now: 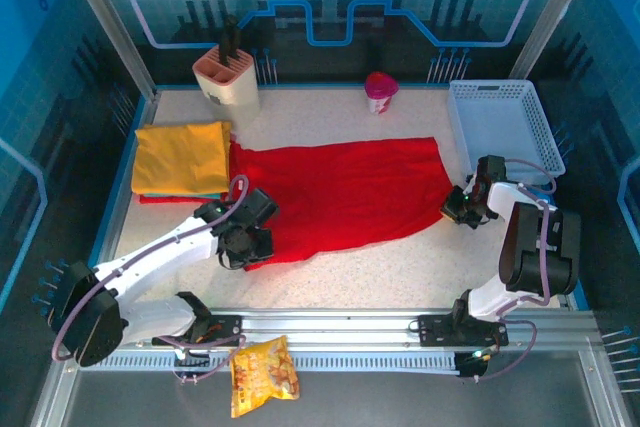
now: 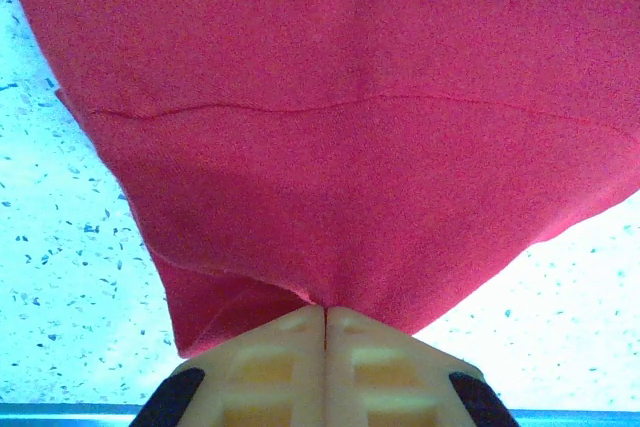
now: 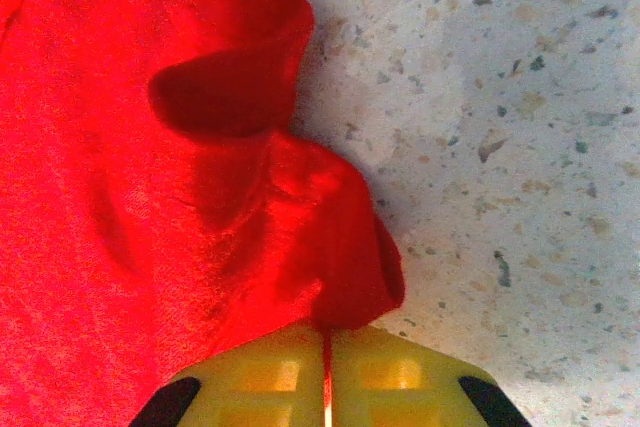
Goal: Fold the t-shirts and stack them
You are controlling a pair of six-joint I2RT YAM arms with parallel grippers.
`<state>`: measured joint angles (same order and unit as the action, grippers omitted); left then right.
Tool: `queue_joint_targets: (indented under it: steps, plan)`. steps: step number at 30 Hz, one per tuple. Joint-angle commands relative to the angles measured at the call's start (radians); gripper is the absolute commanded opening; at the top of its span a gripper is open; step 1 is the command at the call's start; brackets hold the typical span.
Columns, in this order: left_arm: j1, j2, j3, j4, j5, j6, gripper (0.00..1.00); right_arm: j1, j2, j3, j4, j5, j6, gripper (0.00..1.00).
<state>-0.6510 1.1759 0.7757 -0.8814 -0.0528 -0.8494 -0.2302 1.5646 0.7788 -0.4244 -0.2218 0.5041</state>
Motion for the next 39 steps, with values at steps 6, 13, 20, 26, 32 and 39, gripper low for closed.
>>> queue_joint_targets:
  steps: [6,13,20,26,32,39]
  plan:
    - [0.049,0.073,0.104,0.08,0.063,0.027,0.0,-0.017,0.014,0.001,0.012,-0.025,-0.006,0.1]
    - [0.28,0.216,0.281,0.123,0.166,0.197,0.0,-0.017,0.005,-0.001,0.008,-0.023,-0.007,0.1]
    - [0.429,0.456,0.439,0.135,0.206,0.3,0.0,-0.016,0.015,0.005,0.009,-0.027,-0.007,0.1]
    - [0.481,0.512,0.41,0.177,0.235,0.327,0.44,-0.017,0.012,0.013,0.003,-0.028,-0.007,0.11]
    - [0.482,0.334,0.327,0.116,0.213,0.345,0.51,-0.017,0.012,0.014,0.01,-0.034,-0.002,0.12]
    - [0.406,0.156,0.054,0.181,0.255,0.261,0.48,-0.017,0.02,0.008,0.014,-0.031,-0.006,0.14]
